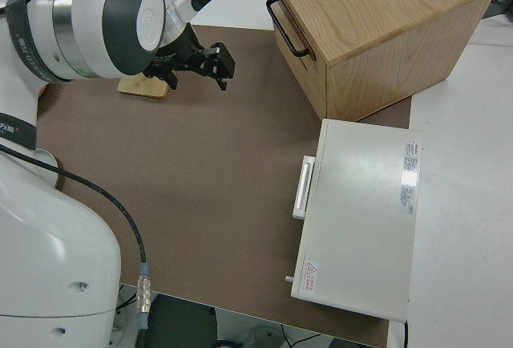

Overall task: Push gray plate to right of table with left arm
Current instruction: 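Push the gray plate with the left gripper toward the toaster oven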

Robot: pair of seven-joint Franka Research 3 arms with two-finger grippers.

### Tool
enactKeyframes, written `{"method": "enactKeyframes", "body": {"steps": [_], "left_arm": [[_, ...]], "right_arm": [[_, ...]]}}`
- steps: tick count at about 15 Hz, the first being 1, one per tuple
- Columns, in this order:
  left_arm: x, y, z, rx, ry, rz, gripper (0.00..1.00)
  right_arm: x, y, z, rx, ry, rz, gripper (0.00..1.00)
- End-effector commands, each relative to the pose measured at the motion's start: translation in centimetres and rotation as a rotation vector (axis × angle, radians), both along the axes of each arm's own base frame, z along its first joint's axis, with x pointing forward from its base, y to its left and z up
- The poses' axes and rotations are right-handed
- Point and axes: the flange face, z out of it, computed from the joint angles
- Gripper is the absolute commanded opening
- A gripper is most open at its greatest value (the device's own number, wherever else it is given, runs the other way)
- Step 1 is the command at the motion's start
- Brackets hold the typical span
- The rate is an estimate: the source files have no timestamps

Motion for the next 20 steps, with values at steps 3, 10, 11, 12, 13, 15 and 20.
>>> {"method": "enactKeyframes", "body": {"steps": [3,10,11,12,13,15,20], "left_arm": [[0.5,-4.2,-1.3,0.019,-0.004,0.073,0.00],[0.4,-9.1,-1.0,0.017,-0.004,0.108,0.00],[0.5,-9.4,-1.2,0.011,0.002,0.117,0.00],[0.4,-10.2,-1.1,0.010,0.000,0.112,0.00],[0.4,-10.8,-1.2,0.012,0.004,0.124,0.00],[0.4,-12.5,-1.2,0.013,0.004,0.133,0.00],[0.0,-16.1,-1.1,0.013,0.009,0.144,0.00]], "right_arm": [[-0.3,0.0,0.3,0.021,0.005,-0.001,0.983],[-0.3,0.0,0.3,0.021,0.005,-0.001,0.983],[-0.3,0.0,0.3,0.021,0.005,-0.001,0.983],[-0.3,0.0,0.3,0.021,0.005,-0.001,0.983],[-0.3,0.0,0.3,0.021,0.005,-0.001,0.983],[-0.3,0.0,0.3,0.021,0.007,-0.001,0.983],[-0.3,0.0,0.3,0.021,0.005,-0.001,0.983]]}}
